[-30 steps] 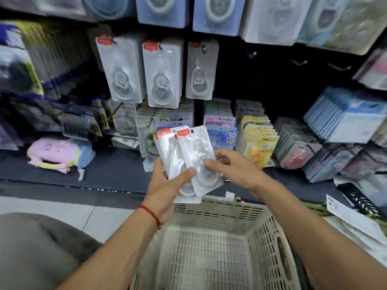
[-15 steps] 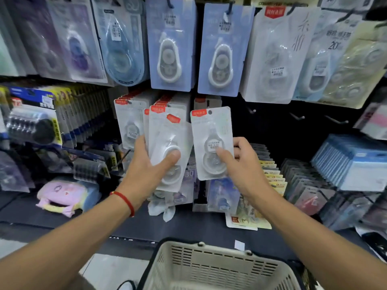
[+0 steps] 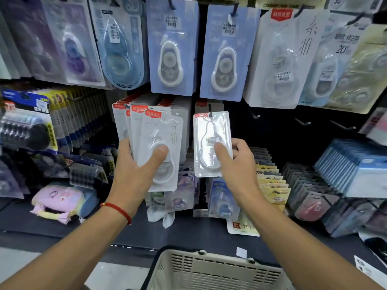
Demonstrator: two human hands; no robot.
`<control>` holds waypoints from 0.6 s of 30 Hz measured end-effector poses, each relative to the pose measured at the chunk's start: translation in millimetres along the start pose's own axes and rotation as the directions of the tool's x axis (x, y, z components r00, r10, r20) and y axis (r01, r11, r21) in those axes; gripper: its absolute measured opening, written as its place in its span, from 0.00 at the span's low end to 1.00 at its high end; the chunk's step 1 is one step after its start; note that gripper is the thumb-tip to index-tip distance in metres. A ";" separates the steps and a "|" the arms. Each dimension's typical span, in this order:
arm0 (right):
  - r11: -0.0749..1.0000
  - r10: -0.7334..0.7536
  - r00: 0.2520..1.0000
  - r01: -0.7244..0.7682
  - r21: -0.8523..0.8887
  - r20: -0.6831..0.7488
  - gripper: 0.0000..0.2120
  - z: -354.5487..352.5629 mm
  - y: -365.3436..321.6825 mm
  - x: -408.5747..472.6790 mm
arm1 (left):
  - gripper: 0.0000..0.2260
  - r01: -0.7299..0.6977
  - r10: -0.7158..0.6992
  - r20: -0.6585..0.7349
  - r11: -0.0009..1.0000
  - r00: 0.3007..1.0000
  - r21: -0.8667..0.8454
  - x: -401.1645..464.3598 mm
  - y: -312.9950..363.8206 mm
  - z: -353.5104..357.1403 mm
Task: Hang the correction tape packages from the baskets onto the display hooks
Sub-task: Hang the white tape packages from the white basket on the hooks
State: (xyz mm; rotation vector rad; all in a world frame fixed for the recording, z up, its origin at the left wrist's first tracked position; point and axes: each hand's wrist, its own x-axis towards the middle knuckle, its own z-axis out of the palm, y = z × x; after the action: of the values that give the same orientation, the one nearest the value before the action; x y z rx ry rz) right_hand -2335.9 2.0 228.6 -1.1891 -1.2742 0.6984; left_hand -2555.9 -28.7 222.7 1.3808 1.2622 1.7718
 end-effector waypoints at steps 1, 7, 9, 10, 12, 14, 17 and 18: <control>1.000 0.007 1.000 -0.007 -0.019 0.010 0.12 1.4 2.2 0.2 | 0.30 0.002 -0.002 -0.002 1.000 1.000 -0.007 0.2 -0.3 0.1; 0.943 0.205 0.976 -0.177 -0.283 0.072 0.30 -2.1 22.0 7.0 | 0.24 0.066 -0.065 0.019 0.997 0.998 -0.033 -4.2 -3.0 5.8; 0.953 0.201 0.976 -0.174 -0.247 0.087 0.24 -3.9 21.3 4.9 | 0.25 0.081 -0.080 0.031 0.996 0.996 -0.038 -6.7 -2.4 8.8; 0.973 0.162 0.980 -0.139 -0.182 0.115 0.19 -3.1 17.7 2.5 | 0.26 0.090 -0.088 0.039 0.995 0.995 -0.045 -7.8 -2.2 10.1; 0.997 0.069 0.975 -0.057 -0.061 0.211 0.13 0.9 9.2 -4.3 | 0.27 0.108 -0.105 0.061 0.993 0.993 -0.050 -9.4 -2.8 13.1; 1.000 0.006 0.952 -0.014 0.023 0.306 0.16 6.8 1.8 -12.9 | 0.29 0.121 -0.117 0.075 0.991 0.990 -0.055 -9.8 -3.6 16.7; 0.999 -0.032 0.927 0.024 0.027 0.372 0.23 16.6 -0.5 -25.1 | 0.32 0.158 -0.148 0.097 0.983 0.984 -0.097 -10.9 -6.0 21.7; 0.999 -0.033 0.928 0.028 0.020 0.372 0.24 18.5 0.1 -27.8 | 0.33 0.178 -0.165 0.110 0.976 0.980 -0.121 -11.8 -6.2 23.4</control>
State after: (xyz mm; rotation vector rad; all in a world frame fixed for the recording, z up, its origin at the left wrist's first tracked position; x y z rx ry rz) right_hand -2359.6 -18.3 216.8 -1.0516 -1.5959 0.9405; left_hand -2530.8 -28.5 212.7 1.2321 1.1545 1.6174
